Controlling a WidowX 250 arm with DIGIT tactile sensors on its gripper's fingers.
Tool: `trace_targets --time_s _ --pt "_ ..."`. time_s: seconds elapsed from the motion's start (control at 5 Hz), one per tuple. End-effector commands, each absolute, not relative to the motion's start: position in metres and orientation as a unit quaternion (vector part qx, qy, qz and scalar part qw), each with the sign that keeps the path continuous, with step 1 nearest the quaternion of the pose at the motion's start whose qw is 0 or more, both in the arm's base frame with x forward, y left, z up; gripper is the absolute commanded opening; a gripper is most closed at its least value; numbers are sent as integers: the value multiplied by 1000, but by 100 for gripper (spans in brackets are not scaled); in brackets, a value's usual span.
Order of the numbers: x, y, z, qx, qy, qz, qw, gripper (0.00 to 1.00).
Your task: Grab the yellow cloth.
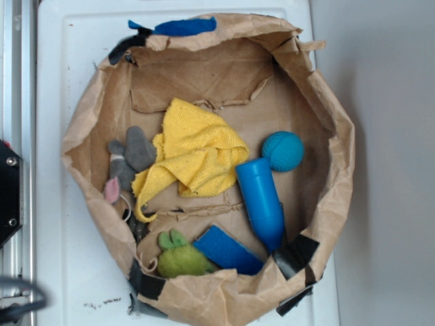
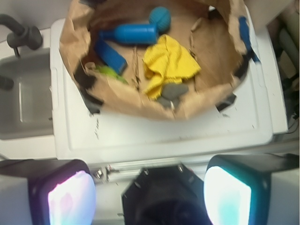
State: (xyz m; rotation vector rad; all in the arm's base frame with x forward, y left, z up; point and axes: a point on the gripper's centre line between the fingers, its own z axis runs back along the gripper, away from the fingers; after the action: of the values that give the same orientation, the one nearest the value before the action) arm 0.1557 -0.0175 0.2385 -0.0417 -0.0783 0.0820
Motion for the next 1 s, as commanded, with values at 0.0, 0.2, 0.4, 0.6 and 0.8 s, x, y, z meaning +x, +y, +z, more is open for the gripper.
trace_targets --time_s 0.0,0.2,0.4,0.6,0.8 --pt "204 -6 235 -21 -69 28 997 100" --pt "227 -4 216 -69 -77 -45 994 100" --pt "249 -1 194 -47 -97 -117 987 100" --pt "249 -1 194 -47 -97 -117 987 100" --pt "249 -1 194 -47 -97 -117 987 100"
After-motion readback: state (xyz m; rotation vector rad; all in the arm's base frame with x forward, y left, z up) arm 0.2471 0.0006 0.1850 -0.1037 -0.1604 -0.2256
